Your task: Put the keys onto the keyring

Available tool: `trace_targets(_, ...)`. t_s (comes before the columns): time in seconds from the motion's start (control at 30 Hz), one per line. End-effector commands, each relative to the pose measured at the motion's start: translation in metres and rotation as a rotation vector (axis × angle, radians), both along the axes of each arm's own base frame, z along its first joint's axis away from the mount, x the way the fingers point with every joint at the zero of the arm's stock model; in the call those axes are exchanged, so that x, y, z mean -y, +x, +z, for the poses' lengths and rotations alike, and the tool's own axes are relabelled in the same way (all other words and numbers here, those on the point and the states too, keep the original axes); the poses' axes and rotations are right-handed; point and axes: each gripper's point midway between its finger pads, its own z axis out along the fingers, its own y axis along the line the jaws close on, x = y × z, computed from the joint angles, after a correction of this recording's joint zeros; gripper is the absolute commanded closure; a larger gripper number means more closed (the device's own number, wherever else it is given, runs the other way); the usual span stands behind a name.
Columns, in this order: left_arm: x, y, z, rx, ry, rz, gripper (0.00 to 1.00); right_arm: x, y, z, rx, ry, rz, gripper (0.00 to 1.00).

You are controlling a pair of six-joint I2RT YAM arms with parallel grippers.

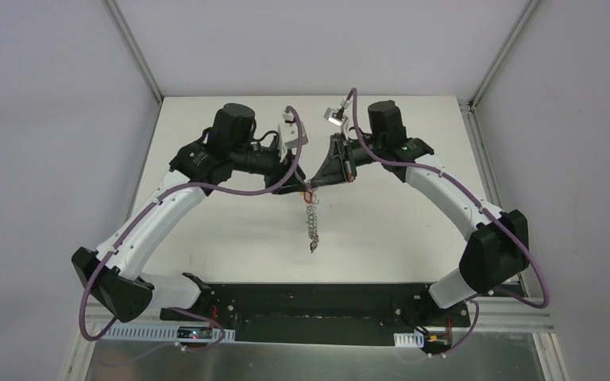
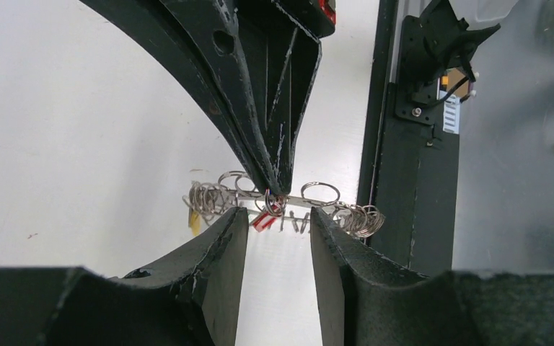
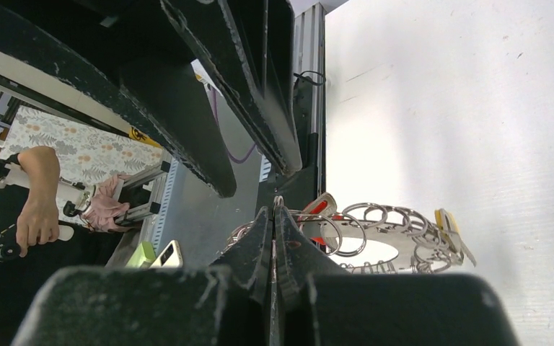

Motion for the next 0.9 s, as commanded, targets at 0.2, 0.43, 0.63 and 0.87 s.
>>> trace_targets(0.2, 0.014, 0.008, 0.000, -0.125, -0.081, 0.021, 0.63, 0.005, -0.012, 0.031, 0.104, 0.076, 0.050, 1.00)
trace_targets(0.43, 0.014, 0.006, -0.001, -0.170, -0.101, 0.007, 0.66, 0.005, -0.011, 0.031, 0.108, 0.074, 0.042, 1.00)
trace_targets(0.63, 0.014, -0.001, -0.003, -0.190, -0.106, -0.018, 0.69, 0.004, -0.008, 0.030, 0.108, 0.070, 0.035, 1.00)
trace_targets(0.87, 0.014, -0.004, -0.005, -0.208, -0.106, -0.031, 0.76, 0.005, -0.007, 0.033, 0.115, 0.072, 0.027, 1.00)
